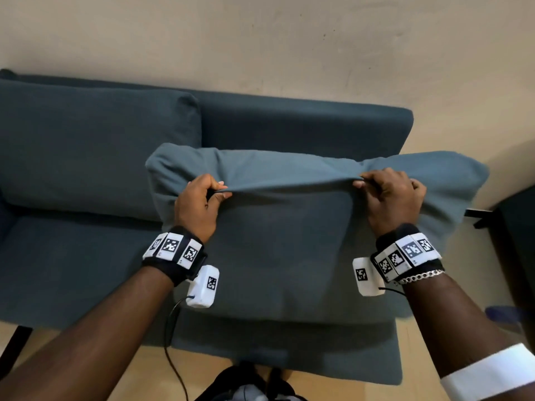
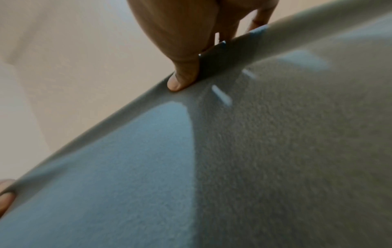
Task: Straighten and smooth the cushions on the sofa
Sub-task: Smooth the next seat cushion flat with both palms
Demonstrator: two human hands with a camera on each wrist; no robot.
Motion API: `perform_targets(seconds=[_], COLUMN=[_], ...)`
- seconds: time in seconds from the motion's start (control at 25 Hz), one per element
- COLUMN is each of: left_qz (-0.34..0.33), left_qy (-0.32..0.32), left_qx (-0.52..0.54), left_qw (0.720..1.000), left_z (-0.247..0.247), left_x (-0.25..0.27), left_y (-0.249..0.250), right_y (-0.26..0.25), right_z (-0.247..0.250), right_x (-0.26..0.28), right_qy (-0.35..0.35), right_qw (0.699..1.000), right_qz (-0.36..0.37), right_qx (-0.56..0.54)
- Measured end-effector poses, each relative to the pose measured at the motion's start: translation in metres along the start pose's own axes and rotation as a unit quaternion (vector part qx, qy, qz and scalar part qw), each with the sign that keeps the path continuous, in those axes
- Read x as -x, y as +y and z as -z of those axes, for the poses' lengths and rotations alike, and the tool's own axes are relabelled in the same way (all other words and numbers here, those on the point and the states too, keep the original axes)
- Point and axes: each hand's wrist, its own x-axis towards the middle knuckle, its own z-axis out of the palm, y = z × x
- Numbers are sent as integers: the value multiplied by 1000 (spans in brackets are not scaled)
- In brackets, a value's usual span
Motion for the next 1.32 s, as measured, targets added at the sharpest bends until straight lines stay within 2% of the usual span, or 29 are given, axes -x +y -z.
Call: perform_targets(seconds=[0.12,0.2,0.24,0.32,0.4,0.48,0.64,0.8,0.88,1.0,1.04,1.08,1.16,1.2,1.24,1.28,1.32], left_qz=[45,66,79,116,151,185,186,187,173,133,150,188,291,327,344,347,340], left_qy=[-56,-151,-213,-317,-401,-448,-480,-471,-452,-399,-370,-337,-272,-246,-224,-208,-199], left_qx=[7,-46,-101,-212,-274,-302,-326,-296,-276,-279,-282,-274,-188,-117,-45,7,35], left_qw=[997,985,969,917,861,821,793,810,831,864,872,881,898,905,911,915,919], left_z=[-21,-53,-71,-105,-124,-141,-158,-168,-161,-136,-128,-121,-106,-99,-94,-90,-88], left_x=[-10,-10,-7,16,46,71,97,101,95,78,77,77,89,97,107,116,124], left_y=[-44,-86,-108,-142,-165,-184,-207,-212,-218,-236,-247,-256,-278,-287,-295,-301,-305], right_y=[9,24,34,52,63,65,74,81,69,30,9,-12,-51,-72,-93,-115,-137], right_z=[-38,-82,-108,-150,-180,-204,-232,-239,-232,-221,-220,-223,-245,-257,-269,-280,-289], right_x=[-5,3,11,44,82,116,152,150,138,129,133,139,149,142,127,104,73], right_qy=[-59,-152,-222,-370,-457,-483,-480,-499,-497,-430,-437,-472,-564,-583,-584,-567,-523], right_qw=[998,986,971,916,874,861,862,846,844,886,888,874,810,794,798,816,850], right_qz=[-27,-56,-79,-131,-142,-121,-100,-96,-111,-143,-113,-61,13,10,-8,-19,-17], right_qx=[-3,27,48,83,83,98,132,162,168,97,85,99,161,169,150,107,56])
